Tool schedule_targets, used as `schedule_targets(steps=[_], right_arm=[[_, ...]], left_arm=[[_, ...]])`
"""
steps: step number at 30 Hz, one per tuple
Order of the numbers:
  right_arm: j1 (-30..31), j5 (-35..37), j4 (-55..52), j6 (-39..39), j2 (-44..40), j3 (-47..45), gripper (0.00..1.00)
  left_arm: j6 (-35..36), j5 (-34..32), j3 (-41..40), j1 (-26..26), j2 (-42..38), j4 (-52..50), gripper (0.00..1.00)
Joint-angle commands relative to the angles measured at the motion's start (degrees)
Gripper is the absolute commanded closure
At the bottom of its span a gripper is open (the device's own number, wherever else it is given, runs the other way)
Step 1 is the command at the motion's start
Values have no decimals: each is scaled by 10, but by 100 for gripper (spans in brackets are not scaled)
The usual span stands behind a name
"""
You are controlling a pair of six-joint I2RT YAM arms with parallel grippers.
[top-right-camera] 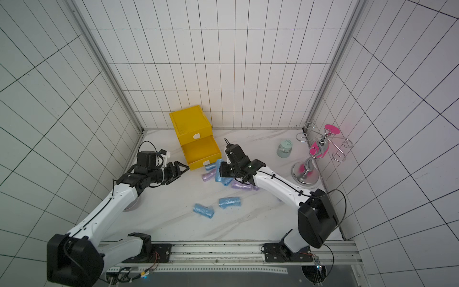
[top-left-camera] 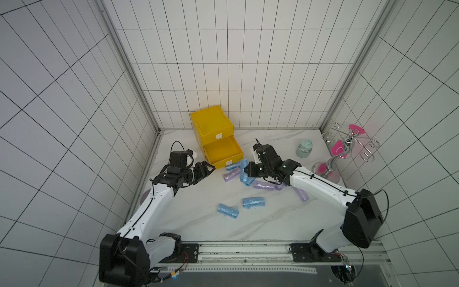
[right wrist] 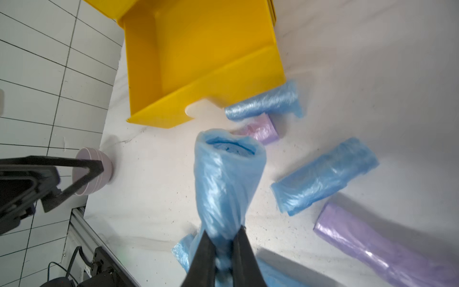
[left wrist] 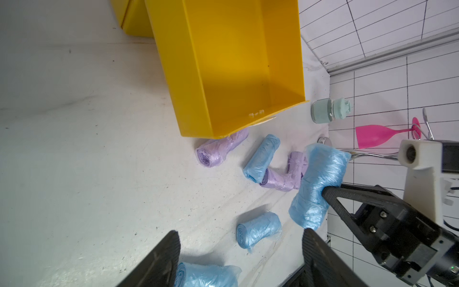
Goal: Sort the rolls of trash bags by color and place them into the drawer
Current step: Pick up the roll of trash bags from the center of the board, then place the roll of trash bags in the drawer.
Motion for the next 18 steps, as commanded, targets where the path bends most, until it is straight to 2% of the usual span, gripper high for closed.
schedule_targets(steps=[1, 2, 10, 18], right_arm=[[-20, 17, -59, -92, 38, 105, 100], [-25, 17, -69, -101, 53, 136, 100], [-43, 13, -140, -164, 209, 360, 100], [-43, 8, -164, -187, 316, 479, 100]], left_arm=[[9, 11, 32, 7, 20, 21, 4], [10, 15, 40, 9, 27, 20, 2], [18, 20, 70, 19, 40, 4, 1], [14, 31, 36, 25, 17, 8, 1]])
